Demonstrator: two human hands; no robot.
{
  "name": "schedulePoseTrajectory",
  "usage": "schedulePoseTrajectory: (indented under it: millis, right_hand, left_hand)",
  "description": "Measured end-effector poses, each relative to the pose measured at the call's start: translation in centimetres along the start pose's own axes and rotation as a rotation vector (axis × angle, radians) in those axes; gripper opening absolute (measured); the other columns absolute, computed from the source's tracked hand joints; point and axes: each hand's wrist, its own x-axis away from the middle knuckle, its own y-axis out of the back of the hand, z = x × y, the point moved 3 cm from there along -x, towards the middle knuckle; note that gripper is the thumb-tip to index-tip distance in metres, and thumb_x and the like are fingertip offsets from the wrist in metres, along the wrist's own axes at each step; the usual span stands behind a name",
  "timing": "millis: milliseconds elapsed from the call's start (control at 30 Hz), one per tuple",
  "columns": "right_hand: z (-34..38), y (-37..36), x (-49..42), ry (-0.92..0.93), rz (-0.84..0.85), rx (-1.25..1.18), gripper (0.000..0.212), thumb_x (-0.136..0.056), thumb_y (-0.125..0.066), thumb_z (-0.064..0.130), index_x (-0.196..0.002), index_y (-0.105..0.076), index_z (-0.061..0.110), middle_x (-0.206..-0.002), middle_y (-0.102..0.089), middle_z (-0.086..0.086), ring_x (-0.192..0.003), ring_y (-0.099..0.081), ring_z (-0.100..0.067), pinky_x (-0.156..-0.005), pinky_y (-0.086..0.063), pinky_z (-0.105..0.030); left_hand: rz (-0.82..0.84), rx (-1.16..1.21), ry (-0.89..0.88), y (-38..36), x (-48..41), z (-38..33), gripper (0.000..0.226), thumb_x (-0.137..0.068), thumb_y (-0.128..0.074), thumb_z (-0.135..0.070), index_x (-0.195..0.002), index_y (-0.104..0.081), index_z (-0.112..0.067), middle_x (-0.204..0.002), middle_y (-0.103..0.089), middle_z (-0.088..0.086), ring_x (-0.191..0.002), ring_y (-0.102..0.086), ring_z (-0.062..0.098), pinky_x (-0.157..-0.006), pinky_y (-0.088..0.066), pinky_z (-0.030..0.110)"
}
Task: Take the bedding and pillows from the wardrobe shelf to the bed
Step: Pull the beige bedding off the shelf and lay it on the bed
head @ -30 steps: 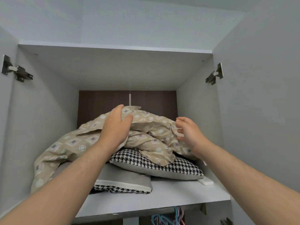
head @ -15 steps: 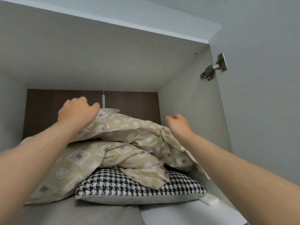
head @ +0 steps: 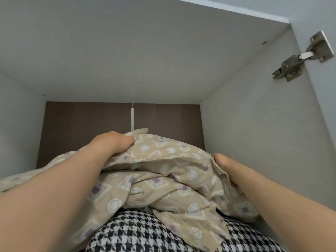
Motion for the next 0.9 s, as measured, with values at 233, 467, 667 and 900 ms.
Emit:
schedulePoseTrajectory:
  millis: [233, 467, 667, 900]
  right_hand:
    - [-0.1, -3.5, -1.3, -0.067, 0.185, 0.202, 0.059, -0.098, -0.051, 0.038, -0.146, -0.038, 0.006, -0.152, -0.036, -0.017, -0.138, -0.038, -0.032, -0.11, -0.032, -0.037]
    - [-2.6, -5.1, -1.9, -0.091, 0.158, 0.643, 0.046, -0.103, -0.04, 0.029, -0.141, -0.043, 0.005, -0.149, -0.044, -0.013, -0.135, -0.043, -0.027, -0.106, -0.034, -0.029]
    - [-4.9, -4.8, -1.1, -0.011, -0.103, 0.335, 0.039, -0.098, -0.045, 0.028, -0.122, -0.062, 0.002, -0.126, -0.062, -0.017, -0.118, -0.058, -0.033, -0.091, -0.046, -0.035]
    - [-2.8, -3.1, 4.3, 0.174, -0.379, 0.346, 0.045, -0.1, -0.035, 0.037, -0.1, -0.069, 0.007, -0.111, -0.068, -0.014, -0.107, -0.06, -0.032, -0.089, -0.044, -0.035]
  left_hand:
    - [0.127, -0.024, 0.028, -3.6, -2.6, 0.6, 0.101, -0.062, -0.03, -0.092, -0.142, -0.045, -0.033, -0.152, -0.039, 0.003, -0.137, -0.037, 0.029, -0.11, -0.027, 0.04]
    - [0.248, 0.01, -0.023, -6.3, -3.5, 1.6, 0.101, -0.062, -0.033, -0.091, -0.144, -0.04, -0.033, -0.155, -0.034, 0.001, -0.139, -0.033, 0.027, -0.113, -0.025, 0.044]
    - [-0.144, 0.056, -0.017, -7.3, -2.7, 2.8, 0.06, -0.076, -0.05, -0.073, -0.101, -0.065, -0.02, -0.113, -0.069, 0.004, -0.105, -0.062, 0.029, -0.08, -0.044, 0.033]
    - [-0.443, 0.184, -0.17, -6.6, 0.6, 5.4, 0.039, -0.09, -0.042, -0.046, -0.074, -0.063, -0.017, -0.085, -0.07, 0.009, -0.08, -0.064, 0.032, -0.068, -0.048, 0.035]
